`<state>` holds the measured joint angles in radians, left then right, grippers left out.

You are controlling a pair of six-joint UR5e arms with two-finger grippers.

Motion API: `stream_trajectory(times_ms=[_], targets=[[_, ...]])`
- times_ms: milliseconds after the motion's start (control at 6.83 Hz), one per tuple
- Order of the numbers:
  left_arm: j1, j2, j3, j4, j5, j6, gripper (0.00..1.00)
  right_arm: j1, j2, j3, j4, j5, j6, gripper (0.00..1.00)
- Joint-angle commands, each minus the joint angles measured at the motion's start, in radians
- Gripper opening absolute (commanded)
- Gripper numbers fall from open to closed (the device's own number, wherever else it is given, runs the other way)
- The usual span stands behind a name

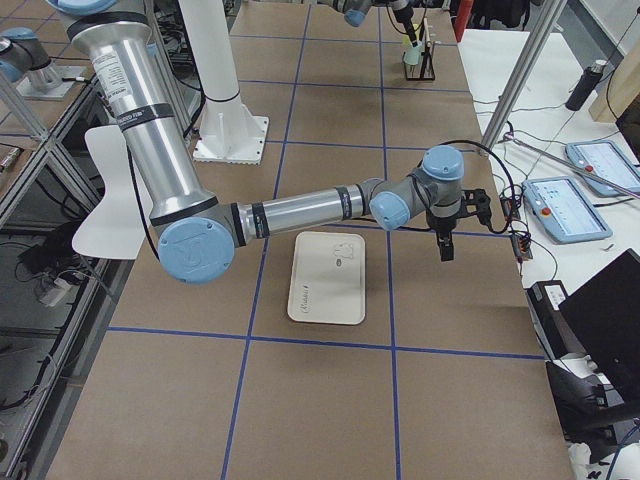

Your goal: Left arm grabs green cup and hands to right arm on tray

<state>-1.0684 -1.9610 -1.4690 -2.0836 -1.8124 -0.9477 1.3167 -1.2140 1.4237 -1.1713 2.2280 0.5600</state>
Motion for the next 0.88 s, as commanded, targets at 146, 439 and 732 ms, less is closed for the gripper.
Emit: stream_trajectory(times_ms=[146, 439, 732], targets=[[0.016, 0.001, 0.033, -0.03, 0.016, 0.007, 1.0, -0.01, 0.016, 0.003, 0.082, 0.013, 0.079, 0.99], [0.016, -0.007, 0.082, -0.074, 0.016, 0.006, 1.0, -0.011, 0.021, -0.003, 0.136, 0.013, 0.138, 0.99], [0.019, -0.015, 0.114, -0.102, 0.016, 0.006, 1.0, -0.016, 0.03, -0.005, 0.232, 0.013, 0.242, 0.99]])
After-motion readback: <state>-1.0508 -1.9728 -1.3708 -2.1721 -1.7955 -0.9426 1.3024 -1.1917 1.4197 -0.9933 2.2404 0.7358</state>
